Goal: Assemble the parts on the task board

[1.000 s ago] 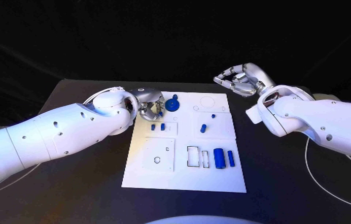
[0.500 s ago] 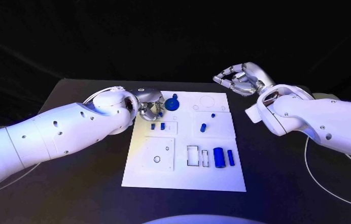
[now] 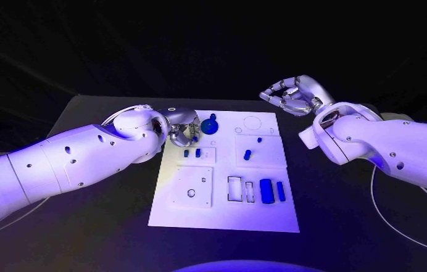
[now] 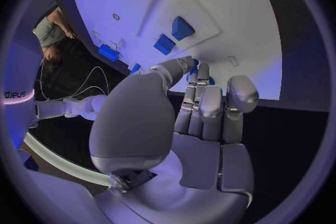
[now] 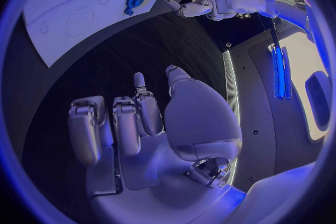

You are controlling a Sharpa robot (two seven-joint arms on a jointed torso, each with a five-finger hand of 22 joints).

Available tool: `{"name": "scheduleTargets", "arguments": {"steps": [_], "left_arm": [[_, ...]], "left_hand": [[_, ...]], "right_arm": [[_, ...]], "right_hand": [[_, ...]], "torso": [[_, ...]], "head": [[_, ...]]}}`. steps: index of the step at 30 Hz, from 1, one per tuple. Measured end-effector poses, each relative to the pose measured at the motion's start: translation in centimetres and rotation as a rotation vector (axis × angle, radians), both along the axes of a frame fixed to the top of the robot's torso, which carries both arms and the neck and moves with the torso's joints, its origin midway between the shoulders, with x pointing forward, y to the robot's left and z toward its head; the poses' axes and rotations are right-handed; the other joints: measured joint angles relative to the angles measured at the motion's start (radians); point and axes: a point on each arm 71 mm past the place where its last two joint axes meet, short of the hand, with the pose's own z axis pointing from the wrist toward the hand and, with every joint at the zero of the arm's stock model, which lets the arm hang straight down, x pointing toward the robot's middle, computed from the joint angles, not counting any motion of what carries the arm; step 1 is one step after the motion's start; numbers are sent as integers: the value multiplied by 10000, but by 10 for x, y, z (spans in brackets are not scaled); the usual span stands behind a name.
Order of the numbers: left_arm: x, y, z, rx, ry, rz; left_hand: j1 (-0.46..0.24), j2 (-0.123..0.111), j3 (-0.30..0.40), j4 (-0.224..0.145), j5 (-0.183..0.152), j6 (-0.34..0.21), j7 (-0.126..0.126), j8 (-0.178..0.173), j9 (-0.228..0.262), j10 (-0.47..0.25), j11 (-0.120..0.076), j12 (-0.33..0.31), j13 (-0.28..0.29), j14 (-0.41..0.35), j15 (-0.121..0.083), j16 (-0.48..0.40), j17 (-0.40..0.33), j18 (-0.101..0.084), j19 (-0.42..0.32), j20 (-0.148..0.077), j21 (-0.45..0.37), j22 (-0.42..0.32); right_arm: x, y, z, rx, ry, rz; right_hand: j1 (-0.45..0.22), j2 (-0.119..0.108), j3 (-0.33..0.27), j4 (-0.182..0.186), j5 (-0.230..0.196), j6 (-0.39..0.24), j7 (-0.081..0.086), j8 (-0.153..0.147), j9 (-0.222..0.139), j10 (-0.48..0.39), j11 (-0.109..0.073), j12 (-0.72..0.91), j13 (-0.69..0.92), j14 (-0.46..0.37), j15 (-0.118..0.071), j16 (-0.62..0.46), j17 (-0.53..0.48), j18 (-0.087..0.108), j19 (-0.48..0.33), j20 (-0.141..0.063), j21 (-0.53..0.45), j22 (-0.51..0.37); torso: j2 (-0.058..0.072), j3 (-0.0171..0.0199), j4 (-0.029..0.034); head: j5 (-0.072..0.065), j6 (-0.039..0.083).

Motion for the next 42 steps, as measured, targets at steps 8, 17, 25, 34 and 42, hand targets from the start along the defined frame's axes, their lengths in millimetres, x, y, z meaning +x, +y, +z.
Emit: {"name": "scheduleTargets", "arguments": {"steps": [8, 17, 25, 34, 42], "left_arm": [[0, 0, 0, -19, 36, 13], [0, 1, 0, -43, 76, 27], [0, 1, 0, -64, 83, 23], [0, 2, 0, -69, 90, 30], [-1, 3, 0, -80, 87, 20]], "left_hand": [[-160, -160, -26, 32, 0, -116, 116, -153, -24, -63, 63, -250, -59, 0, 0, 0, 101, 0, 0, 0, -52, -143], [-374, -373, -93, 154, 0, -308, 234, -346, -84, -204, 204, -638, -192, -115, 115, -84, -240, 0, -99, 93, -220, -363], [-382, -382, -121, 181, 0, -379, 304, -465, -109, -270, 270, -797, -247, -343, 200, -272, -821, 0, -362, 106, -522, -801], [-382, -382, -93, 208, 0, -379, 304, -465, -108, -270, 269, -858, -247, -378, 235, -315, -889, 1, -395, 141, -522, -816], [-382, -382, -138, 254, 0, -322, 248, -465, -100, -292, 292, -944, -275, -413, 200, -315, -897, 0, -431, 176, -580, -904]], "right_arm": [[0, 0, 0, 0, -1, 2], [0, 0, 0, -1, -3, -2], [0, 0, 0, -2, -3, -2], [0, 0, 0, -1, -8, -7], [0, -1, 0, -1, -12, -18]], "right_hand": [[0, 0, 0, 0, 0, 0, 0, 0, 0, 0, 0, 0, -1, 0, 0, 0, -1, 1, 0, 0, 0, -1], [0, 0, 0, 0, 0, 0, 0, 0, 0, 0, 0, 0, -1, 0, 0, 0, -2, 1, 0, 0, 0, -2], [52, 53, -21, 21, 0, 0, 0, 39, -14, 0, 0, 0, -1, 0, 0, 0, -3, 0, 0, 0, 0, -2], [52, 52, -28, 28, 0, 0, 0, 39, -13, 0, 0, 0, -2, 0, 0, 0, -3, 0, 0, 0, 0, -3], [52, 52, -27, 28, 0, 0, 0, 39, -13, 0, 0, 0, -2, 0, 0, 0, -4, 1, 0, 0, 0, 5]], "torso": [[0, 2, -4], [2, 0, -5], [2, -2, -6], [2, 2, -6], [1, -2, -6]], "head": [[1, -10], [10, -25], [12, -34], [7, -51], [12, -58]]}}
